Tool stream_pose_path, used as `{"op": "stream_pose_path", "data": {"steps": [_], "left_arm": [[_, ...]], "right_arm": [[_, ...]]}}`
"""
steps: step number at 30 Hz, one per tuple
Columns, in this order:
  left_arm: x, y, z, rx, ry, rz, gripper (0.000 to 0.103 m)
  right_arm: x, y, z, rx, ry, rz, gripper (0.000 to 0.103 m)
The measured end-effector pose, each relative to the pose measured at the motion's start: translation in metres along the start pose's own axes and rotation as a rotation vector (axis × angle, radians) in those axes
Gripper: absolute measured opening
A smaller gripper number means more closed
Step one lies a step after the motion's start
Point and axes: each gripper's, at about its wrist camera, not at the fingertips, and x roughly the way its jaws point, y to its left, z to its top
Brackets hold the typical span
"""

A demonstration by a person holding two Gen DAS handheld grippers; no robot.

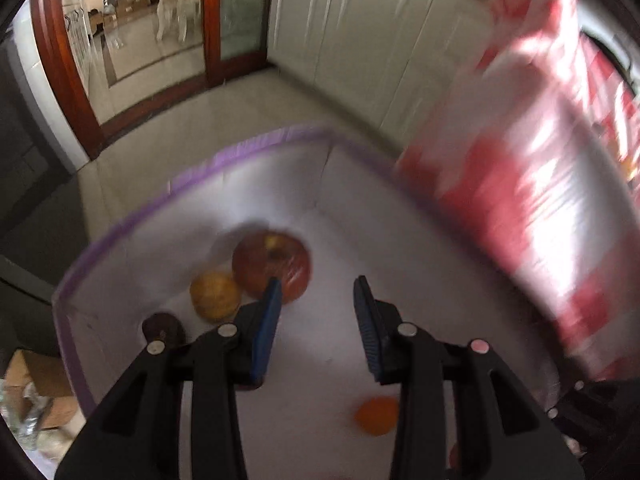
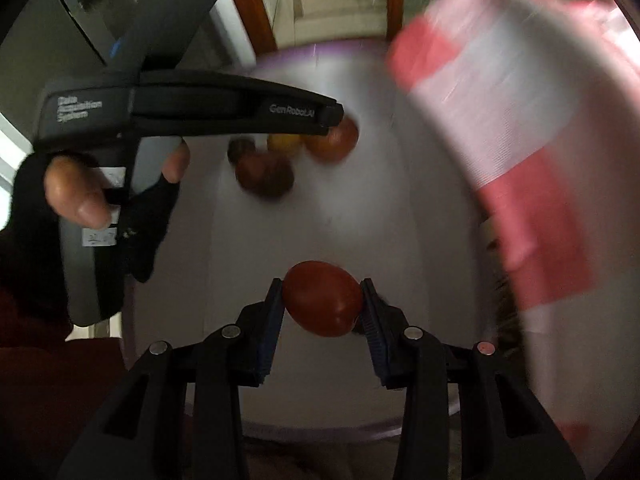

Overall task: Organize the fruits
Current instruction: 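Open the left tool over the box while the right tool releases its tomato, then move both open tools back over the remaining fruits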

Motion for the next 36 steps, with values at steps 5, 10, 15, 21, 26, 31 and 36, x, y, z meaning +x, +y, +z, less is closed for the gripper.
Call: {"op": "stream_pose_path", "data": {"steps": [5,10,15,21,26,31,36], "left_arm": [[0.029,0.012,-0.016,0.009,0.119,0.037,0.038],[0.037,0.012,-0.024,0.033,0.166,0.048,0.052],[0.033,0.005,-0.025,0.044,0.172,0.046,0.074],[0.022,0.009,-0.02,0.022,0.163,0.072,0.079],[-0.023,0.012,0.006,-0.042,0.0,0.104,0.079],[-0.121,-0.03,0.038,-0.047,-0.377,0.126,0.101],[-0.182,-0.128,0.066,0.137,-0.633,0.045,0.102]], "right_arm": [[0.042,0.004,-0.001,0.002,0.183,0.046,0.039],[0.06,0.014,-0.006,-0.061,0.269,0.049,0.039],[0.055,0.016,-0.009,-0.064,0.256,0.047,0.054],[0.027,0.016,-0.009,-0.06,0.144,0.032,0.057],[-0.047,0.038,-0.008,-0.166,-0.12,0.028,0.067],[-0.133,0.027,-0.023,-0.139,-0.386,0.013,0.078],[-0.217,-0.023,-0.066,-0.006,-0.645,-0.152,0.087]]}}
